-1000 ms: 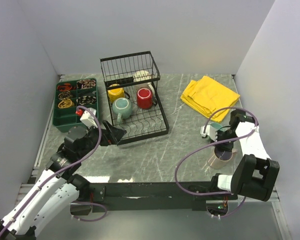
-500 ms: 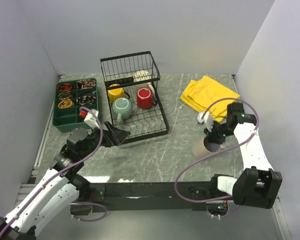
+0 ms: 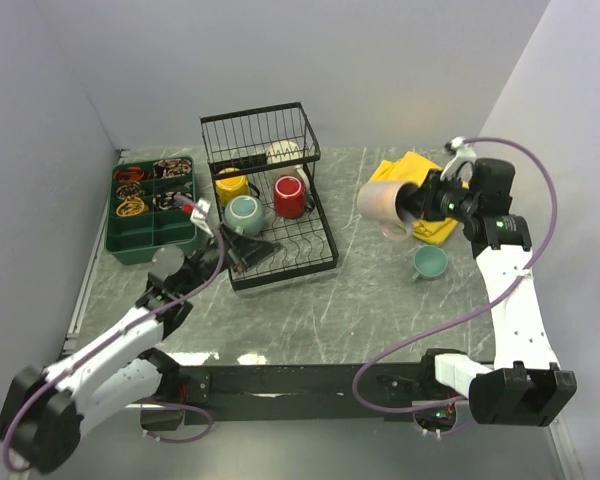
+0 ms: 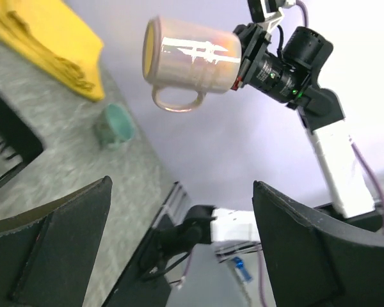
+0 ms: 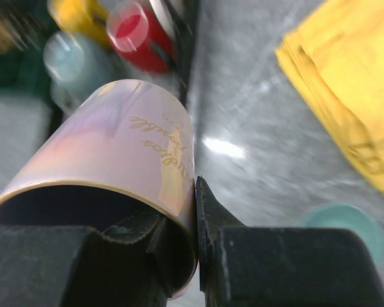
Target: Load the cups into the dish rack
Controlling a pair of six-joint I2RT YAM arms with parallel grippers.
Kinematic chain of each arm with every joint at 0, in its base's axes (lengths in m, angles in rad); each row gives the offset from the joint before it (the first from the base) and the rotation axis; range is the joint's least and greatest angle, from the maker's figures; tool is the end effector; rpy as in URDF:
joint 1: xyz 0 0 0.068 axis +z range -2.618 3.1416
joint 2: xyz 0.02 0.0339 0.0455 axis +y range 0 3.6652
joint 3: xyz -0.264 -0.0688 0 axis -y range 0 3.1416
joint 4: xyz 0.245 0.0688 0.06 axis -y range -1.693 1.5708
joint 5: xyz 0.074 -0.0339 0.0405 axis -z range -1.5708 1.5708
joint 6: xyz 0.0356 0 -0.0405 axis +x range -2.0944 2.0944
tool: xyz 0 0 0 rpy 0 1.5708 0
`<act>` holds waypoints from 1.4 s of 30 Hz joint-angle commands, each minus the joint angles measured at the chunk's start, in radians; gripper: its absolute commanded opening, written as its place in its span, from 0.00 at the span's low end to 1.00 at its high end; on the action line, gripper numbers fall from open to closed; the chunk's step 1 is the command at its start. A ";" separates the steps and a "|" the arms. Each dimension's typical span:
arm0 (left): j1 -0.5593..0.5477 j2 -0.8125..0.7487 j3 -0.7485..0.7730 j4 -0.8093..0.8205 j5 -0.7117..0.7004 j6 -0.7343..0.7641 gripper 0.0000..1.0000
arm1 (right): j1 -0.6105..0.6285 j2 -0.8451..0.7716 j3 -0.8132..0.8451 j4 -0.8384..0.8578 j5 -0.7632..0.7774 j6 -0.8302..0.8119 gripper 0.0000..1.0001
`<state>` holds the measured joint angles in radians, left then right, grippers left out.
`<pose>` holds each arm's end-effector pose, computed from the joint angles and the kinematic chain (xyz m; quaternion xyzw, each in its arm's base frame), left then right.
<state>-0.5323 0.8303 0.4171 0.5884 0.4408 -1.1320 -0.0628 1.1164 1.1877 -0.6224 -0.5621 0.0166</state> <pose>0.1603 -0.1120 0.2835 -0.0252 0.6485 -0.6474 0.3996 0.2337 0.0043 0.3735 -0.1020 0.8433 0.2312 0.4744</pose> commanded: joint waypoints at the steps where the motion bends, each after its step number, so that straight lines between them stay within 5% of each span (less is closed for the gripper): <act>1: -0.037 0.165 0.113 0.390 0.081 -0.090 0.96 | 0.000 -0.003 0.125 0.252 -0.082 0.471 0.00; 5: -0.095 0.317 0.213 0.514 0.070 -0.077 0.96 | 0.003 0.010 0.107 0.389 -0.195 0.794 0.00; 14: -0.153 0.651 0.520 0.610 0.093 -0.107 0.96 | 0.017 -0.016 0.056 0.668 -0.294 1.144 0.00; 24: -0.195 0.920 0.848 0.625 0.210 -0.330 0.96 | 0.092 -0.035 -0.030 0.745 -0.329 1.117 0.00; 33: -0.228 0.908 0.874 0.545 0.274 -0.316 0.94 | 0.107 0.006 -0.037 0.762 -0.305 1.077 0.00; 42: -0.241 0.880 0.891 0.465 0.239 -0.250 0.75 | 0.138 0.014 -0.036 0.760 -0.251 1.028 0.00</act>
<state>-0.7673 1.7737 1.2572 1.0386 0.6827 -1.4235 0.0502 1.1542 1.1225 0.0082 -0.8337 1.0542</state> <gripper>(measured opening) 0.771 0.198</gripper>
